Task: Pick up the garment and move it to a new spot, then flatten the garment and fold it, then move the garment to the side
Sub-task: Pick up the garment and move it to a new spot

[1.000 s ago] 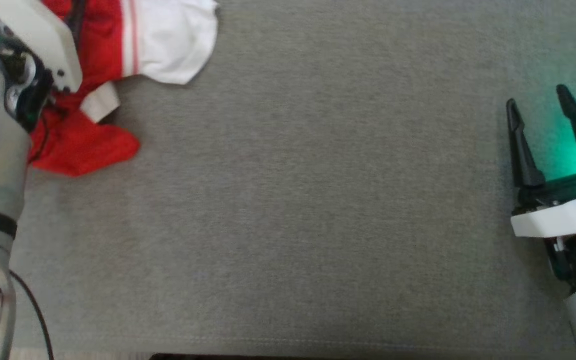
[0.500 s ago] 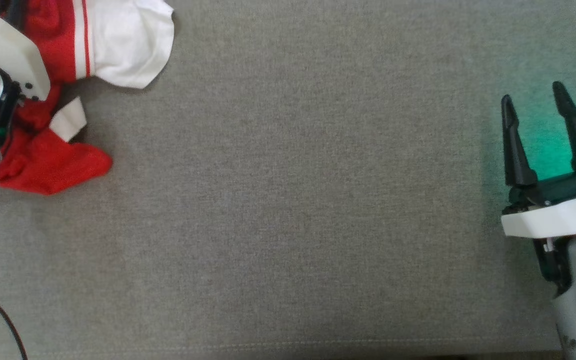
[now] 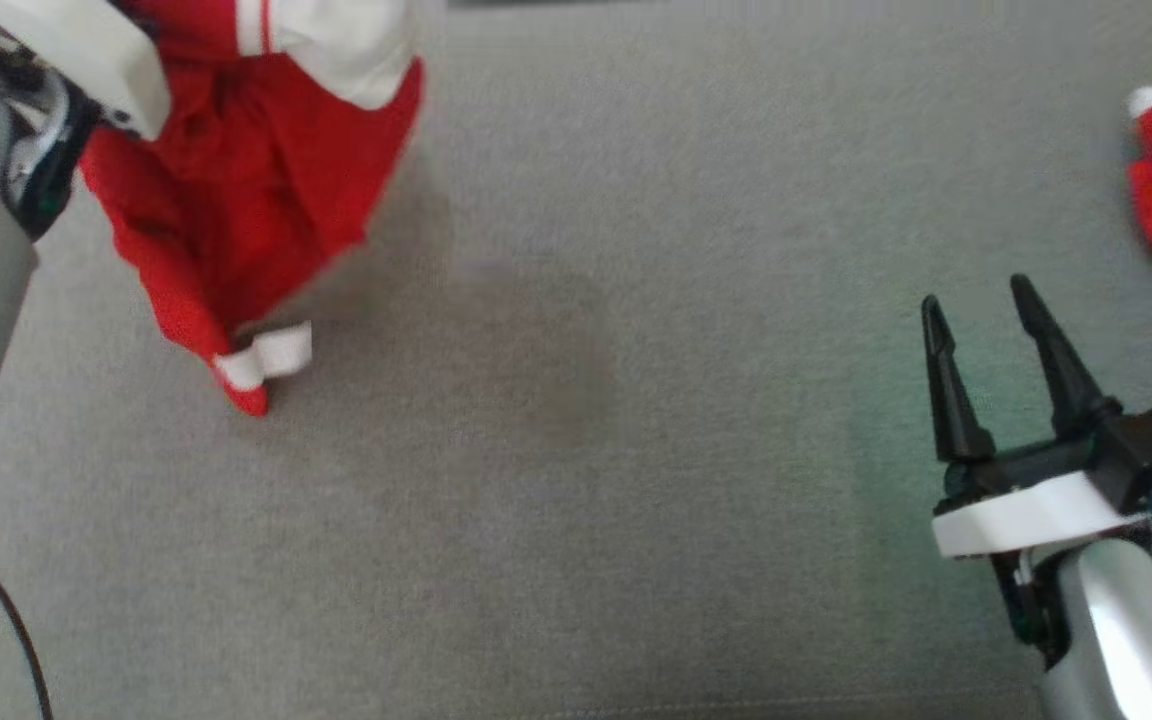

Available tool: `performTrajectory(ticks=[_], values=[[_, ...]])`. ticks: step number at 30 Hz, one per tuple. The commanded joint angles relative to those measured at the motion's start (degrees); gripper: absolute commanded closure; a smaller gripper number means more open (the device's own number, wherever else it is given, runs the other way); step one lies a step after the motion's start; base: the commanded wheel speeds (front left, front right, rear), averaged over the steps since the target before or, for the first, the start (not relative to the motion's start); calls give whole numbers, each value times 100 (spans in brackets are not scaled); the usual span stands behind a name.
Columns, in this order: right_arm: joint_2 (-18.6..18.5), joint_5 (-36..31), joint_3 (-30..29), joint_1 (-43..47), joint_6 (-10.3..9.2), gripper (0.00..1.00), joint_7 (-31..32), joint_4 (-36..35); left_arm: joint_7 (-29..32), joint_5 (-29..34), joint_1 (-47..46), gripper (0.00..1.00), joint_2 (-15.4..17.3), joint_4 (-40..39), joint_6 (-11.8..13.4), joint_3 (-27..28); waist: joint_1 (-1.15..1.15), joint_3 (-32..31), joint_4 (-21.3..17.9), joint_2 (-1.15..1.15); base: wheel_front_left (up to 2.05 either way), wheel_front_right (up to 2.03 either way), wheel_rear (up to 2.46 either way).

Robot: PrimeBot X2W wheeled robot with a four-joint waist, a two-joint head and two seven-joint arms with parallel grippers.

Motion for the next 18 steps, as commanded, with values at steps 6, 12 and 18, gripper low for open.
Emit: performTrajectory(ticks=[6,12,18], values=[[157,88,238,162,37,0,-35,-188,-63,-426,-49,100,225,-869,9,-263,0,-822,-778,0,0,0,0],[252,106,301,235,37,0,-35,-266,-22,-695,235,100,-47,-1369,9,-756,0,-842,-1309,0,0,0,0],[342,107,363,152,37,0,-35,-354,-2,-761,691,100,-572,-1289,12,-1181,0,-415,-1718,0,0,0,0]])
